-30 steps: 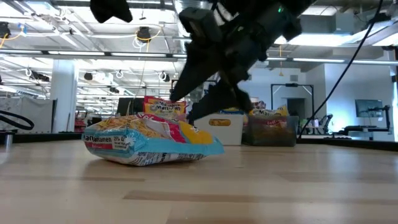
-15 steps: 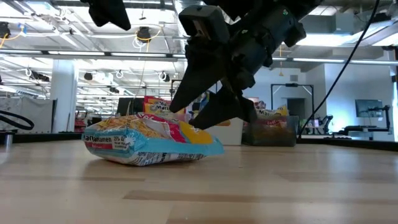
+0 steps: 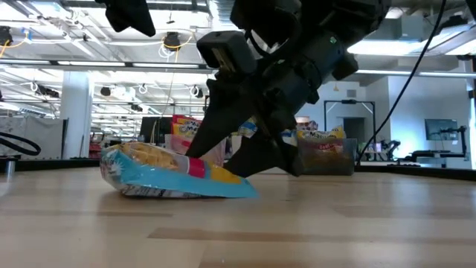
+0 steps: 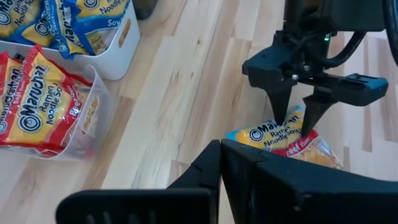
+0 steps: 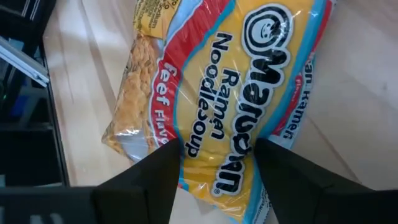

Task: Sort Maruchan noodles
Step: Put the light blue noodle pack into the black bin

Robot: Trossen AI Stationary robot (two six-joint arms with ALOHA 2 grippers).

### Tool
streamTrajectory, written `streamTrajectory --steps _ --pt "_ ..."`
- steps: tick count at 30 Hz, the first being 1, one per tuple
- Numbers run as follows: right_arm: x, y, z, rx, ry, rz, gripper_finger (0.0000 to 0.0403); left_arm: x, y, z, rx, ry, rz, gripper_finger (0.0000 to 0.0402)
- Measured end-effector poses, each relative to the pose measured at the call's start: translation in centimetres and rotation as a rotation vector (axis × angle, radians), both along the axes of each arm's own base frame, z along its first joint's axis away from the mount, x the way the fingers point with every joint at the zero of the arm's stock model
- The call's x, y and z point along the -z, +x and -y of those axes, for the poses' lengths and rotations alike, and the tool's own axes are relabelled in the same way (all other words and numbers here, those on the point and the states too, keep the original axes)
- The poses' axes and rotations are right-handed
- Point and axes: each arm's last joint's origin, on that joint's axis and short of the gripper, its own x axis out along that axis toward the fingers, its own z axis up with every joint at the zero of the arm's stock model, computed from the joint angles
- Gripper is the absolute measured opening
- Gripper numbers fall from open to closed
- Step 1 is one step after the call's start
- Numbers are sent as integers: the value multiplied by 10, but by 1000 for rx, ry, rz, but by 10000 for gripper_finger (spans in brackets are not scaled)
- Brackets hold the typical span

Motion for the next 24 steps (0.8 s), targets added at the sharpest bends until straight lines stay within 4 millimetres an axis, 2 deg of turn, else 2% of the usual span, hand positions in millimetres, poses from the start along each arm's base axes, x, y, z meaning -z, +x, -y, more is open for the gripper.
streamTrajectory --steps 4,13,19,24 --pt "0 0 0 -1 23 -10 192 0 0 0 0 0 -2 0" --pt "0 1 3 -33 32 -4 21 0 0 0 2 3 -5 0" --pt "-6 0 3 -67 9 8 6 0 0 0 10 13 -10 0" --pt "-21 -1 3 -137 -57 1 4 2 -2 -1 12 21 -34 0"
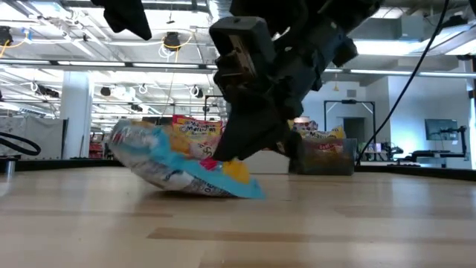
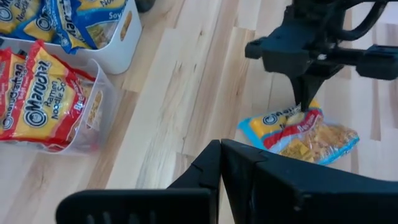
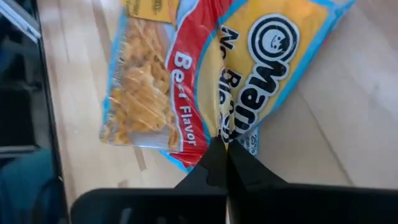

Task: Sort Maruchan noodles
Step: Put the light blue noodle pack into the black bin

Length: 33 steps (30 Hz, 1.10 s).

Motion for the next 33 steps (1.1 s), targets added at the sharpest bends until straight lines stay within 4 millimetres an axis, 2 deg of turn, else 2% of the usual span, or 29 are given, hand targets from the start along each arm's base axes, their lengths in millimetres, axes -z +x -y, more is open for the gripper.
streamTrajectory --steps 7,14,22,28,33 --pt "-27 -3 6 -88 -189 -95 3 0 0 0 -1 -1 0 0" --pt "-54 1 16 -171 -397 -89 3 0 0 -1 -14 42 -1 0" --pt "-84 0 45 -228 -568 -115 3 -2 0 -18 -138 184 5 0" --pt "-108 -14 72 -246 -633 -145 3 -6 -2 -37 -201 252 -10 0" --pt "-129 -30 95 -190 -705 -183 3 -8 -5 -50 -232 282 -21 0"
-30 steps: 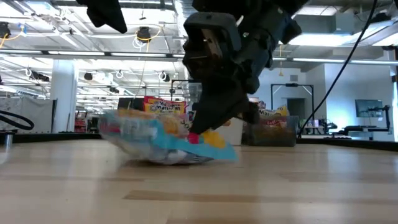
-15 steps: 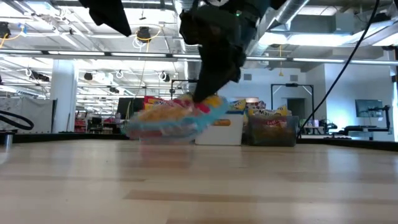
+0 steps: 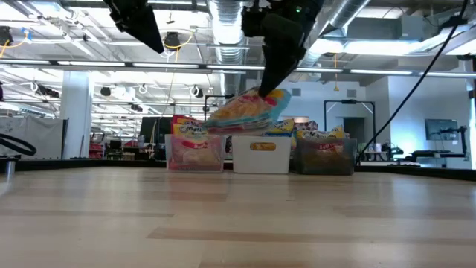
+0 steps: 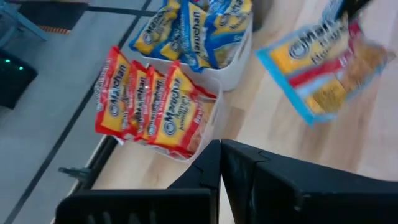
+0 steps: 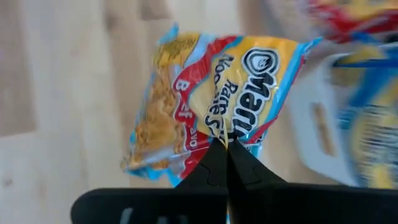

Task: Sort Maruchan noodles
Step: Put the light blue noodle pack into the black bin

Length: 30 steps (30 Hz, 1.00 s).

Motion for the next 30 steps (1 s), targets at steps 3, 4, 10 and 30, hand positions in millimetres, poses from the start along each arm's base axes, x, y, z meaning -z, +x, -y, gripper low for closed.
streamTrajectory --steps 3,4,10,30 --pt "-11 -12 13 53 -43 -17 3 -1 -3 -6 -15 0 -9 0" --pt "-16 -15 17 66 -65 -14 3 -1 -3 -7 -24 0 -7 0" --pt "-37 -43 33 93 -184 -87 3 -1 -5 -13 -41 0 -20 0" --pt "-56 -102 77 -124 -503 -581 3 -1 -5 -14 -70 -24 11 0"
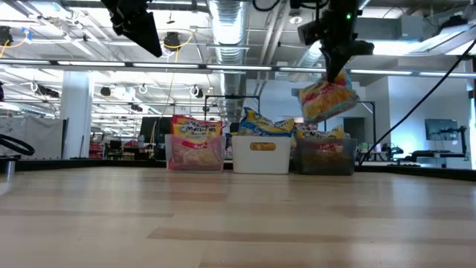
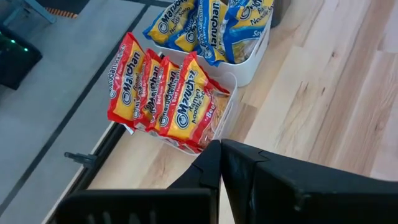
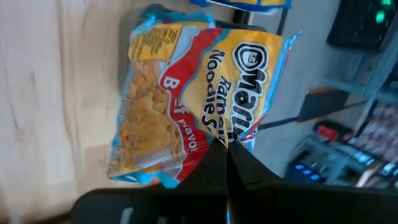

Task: Sort Maruchan noodles
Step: Put the light blue noodle pack into the black bin

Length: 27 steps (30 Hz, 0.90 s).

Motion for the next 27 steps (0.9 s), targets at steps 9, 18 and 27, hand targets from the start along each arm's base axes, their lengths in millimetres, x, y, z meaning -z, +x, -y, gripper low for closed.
streamTrajectory --steps 9,18,27 --pt "15 10 17 -60 -17 -124 3 0 0 0 -5 -3 5 0" --pt "32 21 33 -70 -19 -190 3 0 0 0 4 6 -5 0" --pt "38 24 36 -54 18 -186 34 0 0 0 15 17 -22 0"
